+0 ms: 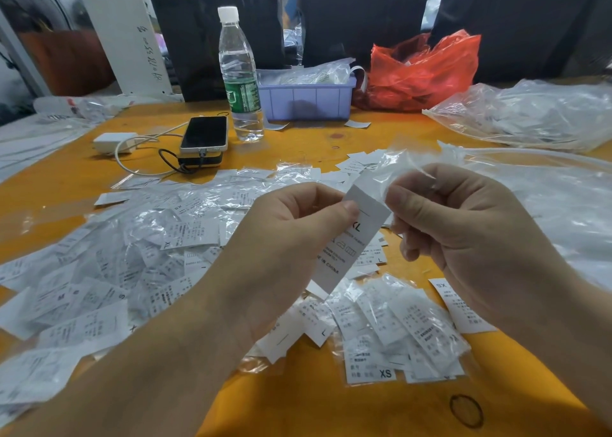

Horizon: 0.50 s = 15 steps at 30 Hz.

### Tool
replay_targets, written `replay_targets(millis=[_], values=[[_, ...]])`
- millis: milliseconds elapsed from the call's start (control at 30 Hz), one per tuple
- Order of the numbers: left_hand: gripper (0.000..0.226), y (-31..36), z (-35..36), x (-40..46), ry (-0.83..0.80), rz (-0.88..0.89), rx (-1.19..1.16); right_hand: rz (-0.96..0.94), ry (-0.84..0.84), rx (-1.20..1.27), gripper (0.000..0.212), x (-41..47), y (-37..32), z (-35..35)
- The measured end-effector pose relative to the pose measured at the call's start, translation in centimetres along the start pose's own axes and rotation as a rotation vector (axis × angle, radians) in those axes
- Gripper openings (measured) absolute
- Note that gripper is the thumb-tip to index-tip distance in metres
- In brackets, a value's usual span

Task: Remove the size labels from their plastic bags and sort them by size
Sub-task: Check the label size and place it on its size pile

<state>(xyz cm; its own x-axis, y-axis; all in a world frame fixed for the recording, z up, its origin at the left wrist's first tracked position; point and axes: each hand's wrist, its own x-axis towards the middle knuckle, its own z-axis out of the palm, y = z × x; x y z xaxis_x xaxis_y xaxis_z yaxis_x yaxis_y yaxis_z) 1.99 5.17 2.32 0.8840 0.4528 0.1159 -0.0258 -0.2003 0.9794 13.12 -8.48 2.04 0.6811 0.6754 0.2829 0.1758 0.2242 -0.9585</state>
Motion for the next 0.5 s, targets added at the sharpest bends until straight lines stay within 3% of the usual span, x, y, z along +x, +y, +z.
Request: replay_targets(millis=[267,500], values=[[0.015,-0.07,-0.18,0.06,0.158,0.063,-0.005,0.022,-0.092,0.058,0.018,-0.27,-0.15,0.0],[0.013,0.03,0.08,0.04,0.148,0.111,0.06,-0.003,-0.059,0.025,0.016,-0.25,-0.2,0.07]])
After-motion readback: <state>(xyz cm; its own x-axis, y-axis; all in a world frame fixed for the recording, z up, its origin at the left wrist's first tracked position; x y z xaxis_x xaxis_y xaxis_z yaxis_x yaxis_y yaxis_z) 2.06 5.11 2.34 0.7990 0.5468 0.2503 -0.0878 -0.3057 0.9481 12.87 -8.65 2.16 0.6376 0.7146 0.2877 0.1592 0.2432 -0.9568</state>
